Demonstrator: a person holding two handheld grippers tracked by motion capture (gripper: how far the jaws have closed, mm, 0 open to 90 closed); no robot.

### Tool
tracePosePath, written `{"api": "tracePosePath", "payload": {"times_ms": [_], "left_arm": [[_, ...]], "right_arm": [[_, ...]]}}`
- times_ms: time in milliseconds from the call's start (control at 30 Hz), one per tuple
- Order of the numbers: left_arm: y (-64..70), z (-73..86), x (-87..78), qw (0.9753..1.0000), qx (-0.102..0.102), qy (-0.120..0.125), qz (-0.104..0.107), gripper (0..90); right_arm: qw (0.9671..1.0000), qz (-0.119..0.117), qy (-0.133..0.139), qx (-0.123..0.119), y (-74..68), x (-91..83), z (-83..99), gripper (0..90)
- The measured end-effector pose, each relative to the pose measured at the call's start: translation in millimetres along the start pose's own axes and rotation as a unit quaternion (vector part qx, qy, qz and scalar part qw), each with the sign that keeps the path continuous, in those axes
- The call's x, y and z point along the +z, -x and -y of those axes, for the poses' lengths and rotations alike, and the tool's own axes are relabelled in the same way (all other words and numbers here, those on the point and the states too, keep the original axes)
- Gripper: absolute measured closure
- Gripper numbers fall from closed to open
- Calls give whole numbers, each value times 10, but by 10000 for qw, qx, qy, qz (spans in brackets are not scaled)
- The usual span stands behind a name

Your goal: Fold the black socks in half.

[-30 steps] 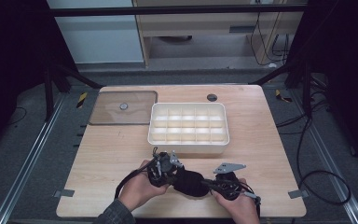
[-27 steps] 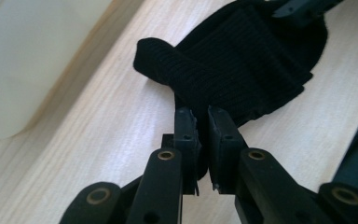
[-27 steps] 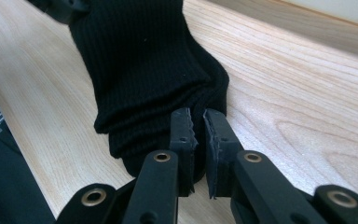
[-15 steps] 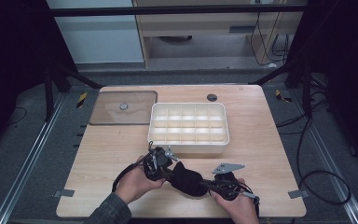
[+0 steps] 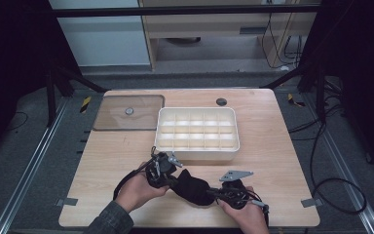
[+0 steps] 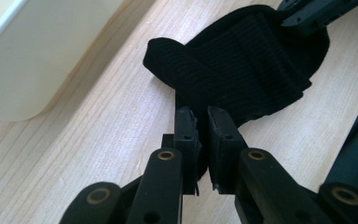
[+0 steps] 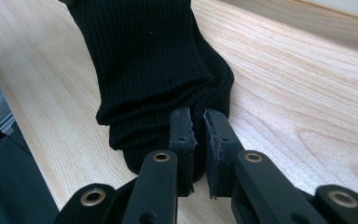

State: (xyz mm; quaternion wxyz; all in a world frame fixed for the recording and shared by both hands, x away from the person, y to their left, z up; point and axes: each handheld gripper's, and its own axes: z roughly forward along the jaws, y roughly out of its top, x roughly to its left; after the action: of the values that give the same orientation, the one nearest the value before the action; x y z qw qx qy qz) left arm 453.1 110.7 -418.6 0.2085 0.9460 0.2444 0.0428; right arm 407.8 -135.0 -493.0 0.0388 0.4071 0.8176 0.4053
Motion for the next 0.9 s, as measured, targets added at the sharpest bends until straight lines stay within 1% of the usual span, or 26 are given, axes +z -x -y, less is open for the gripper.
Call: {"api": "tracePosePath", "payload": {"times_ms": [267,400,433,567,633,667,733,900], "left_arm": [[125,-71,27,9999,107,58,103,827],[201,-114,52,9997,194,67,152,828],[212,-125,53,9995,265,50,166,828],[273,-161,66,9992,341,48,193,829],[295,-177,69,9991,374,36,193,829],[310,-181,75,9992,338,51,212,829],[330,-194,82,9990,374,62,226,829],[388,-229,105,9986,472,43,248,829]], "right_arm": [[10000,-33,-9,10,7,4,1,829],[10000,-58,-10,32,14,11,1,829],[10000,-45,-14,44,14,13,0,829],[10000,-57,-10,32,23,18,-3,830],[10000,-61,-14,31,25,20,-4,830],[10000,-66,-15,26,27,19,-4,831],[10000,-63,-1,3,34,24,-3,832],[9999,-92,-41,79,35,26,-5,833]]}}
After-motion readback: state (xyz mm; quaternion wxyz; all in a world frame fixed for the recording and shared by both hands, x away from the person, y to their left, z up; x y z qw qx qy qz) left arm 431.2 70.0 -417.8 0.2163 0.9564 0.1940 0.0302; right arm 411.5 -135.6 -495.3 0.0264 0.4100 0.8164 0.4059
